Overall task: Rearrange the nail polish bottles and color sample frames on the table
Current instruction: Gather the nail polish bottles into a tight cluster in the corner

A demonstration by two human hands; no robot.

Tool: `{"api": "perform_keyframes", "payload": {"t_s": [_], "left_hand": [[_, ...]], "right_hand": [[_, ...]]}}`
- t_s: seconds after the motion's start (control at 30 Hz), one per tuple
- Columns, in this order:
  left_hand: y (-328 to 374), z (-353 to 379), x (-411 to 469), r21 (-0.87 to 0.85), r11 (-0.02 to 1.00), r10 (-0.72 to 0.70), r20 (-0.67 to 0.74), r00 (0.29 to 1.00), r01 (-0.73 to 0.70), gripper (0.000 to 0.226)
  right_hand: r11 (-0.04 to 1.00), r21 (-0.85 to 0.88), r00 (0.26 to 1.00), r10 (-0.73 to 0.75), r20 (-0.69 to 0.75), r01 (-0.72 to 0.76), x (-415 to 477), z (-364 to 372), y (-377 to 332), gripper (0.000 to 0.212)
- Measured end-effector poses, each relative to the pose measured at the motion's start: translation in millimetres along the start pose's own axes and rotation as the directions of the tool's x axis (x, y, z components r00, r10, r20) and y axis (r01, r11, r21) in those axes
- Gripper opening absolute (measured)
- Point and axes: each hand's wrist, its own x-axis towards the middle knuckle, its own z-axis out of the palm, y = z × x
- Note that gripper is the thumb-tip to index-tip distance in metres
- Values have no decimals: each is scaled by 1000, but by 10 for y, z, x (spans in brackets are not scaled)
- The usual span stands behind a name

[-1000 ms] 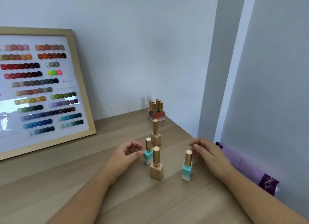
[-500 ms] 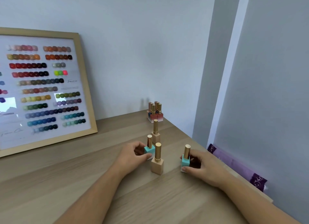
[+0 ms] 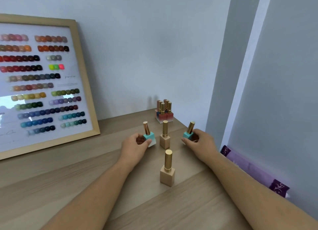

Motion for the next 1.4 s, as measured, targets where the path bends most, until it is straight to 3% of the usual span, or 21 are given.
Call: {"api": "perform_keyframes", "payload": {"t_s": [0.13, 0.4, 0.9, 1.23, 1.4], "left_hand": [[26, 136, 317, 33, 999, 7, -21, 1000, -7, 25], [98, 557, 899, 69, 996, 50, 37, 998, -53, 27], [194, 735, 1036, 91, 994, 57, 31, 998, -60, 34], [209, 760, 1054, 110, 993, 50, -27, 998, -47, 28], [223, 803, 1100, 129, 991, 40, -44, 998, -34, 25]], "right_hand": [[1000, -20, 999, 3, -44, -3, 460, 216, 1, 39], [998, -17, 996, -69, -48, 68, 1135, 555, 46, 27], [998, 66, 1000, 14, -15, -13, 1231, 558, 110, 37], [999, 48, 1000, 25, -13, -25, 1258, 580, 93, 17], [999, 48, 999, 23, -40, -21, 1258, 567, 86, 20]]}}
